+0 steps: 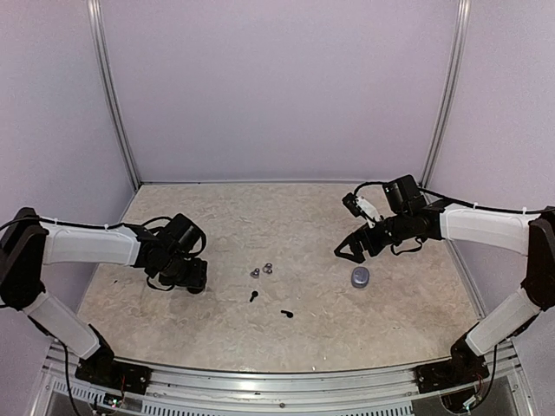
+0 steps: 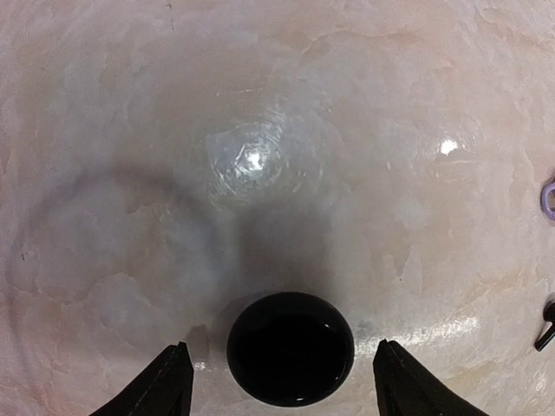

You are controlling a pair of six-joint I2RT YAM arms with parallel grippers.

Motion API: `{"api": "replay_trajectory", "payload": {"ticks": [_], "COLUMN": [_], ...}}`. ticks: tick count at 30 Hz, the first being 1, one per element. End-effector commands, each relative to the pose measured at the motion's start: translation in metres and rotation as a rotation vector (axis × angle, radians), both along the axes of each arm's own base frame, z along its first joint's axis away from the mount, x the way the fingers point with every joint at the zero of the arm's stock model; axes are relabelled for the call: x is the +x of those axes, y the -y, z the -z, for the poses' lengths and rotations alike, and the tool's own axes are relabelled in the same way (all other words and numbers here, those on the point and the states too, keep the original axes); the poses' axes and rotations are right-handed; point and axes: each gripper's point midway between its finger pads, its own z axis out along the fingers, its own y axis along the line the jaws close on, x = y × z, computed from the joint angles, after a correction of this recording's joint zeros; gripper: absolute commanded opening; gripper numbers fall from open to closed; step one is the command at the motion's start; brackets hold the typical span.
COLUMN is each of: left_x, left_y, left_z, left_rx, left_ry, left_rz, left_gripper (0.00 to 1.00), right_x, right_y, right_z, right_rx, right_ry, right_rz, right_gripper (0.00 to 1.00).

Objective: Insert the wireless bluetooth earbuds into the charging case
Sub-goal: Pick up the charging case from the center of the board.

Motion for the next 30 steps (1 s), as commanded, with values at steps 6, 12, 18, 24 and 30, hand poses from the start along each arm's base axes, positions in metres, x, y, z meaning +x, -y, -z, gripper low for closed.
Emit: {"api": "replay_trajectory", "payload": {"ticks": [6, 12, 18, 24, 30], "left_x": [0.0, 0.003, 0.0, 0.004, 0.008], "left_y": [0.019, 0.017, 0.016, 0.011, 0.016], "left_z": [0.018, 0.022, 0.025, 0.026, 0.023], "left_rx": [0.025, 0.051, 0.073, 0.089, 0.062], "left_ry": [-0.044, -0.068, -0.104, -0.12, -0.12], "left_rz": [0.119, 0.128, 0.15, 0.157, 0.159], "left_gripper": [0.72, 0.71, 0.7, 0.65, 0.52], "right_x": [-0.004, -0.006, -0.005, -0.005, -0.007], "right_y": [-0.005, -0.004, -0.005, -0.006, -0.008], "right_z": [-0.004, -0.002, 0.001, 0.001, 0.0], "right_rx": [0.028, 0.029, 0.03, 0.04, 0.058], "right_ry": [0.01, 0.009, 0.002, 0.001, 0.0], "right_rz": [-0.014, -0.01, -0.013, -0.013, -0.015], "right_gripper": [0.99, 1.0, 1.0, 0.99, 1.0]}}
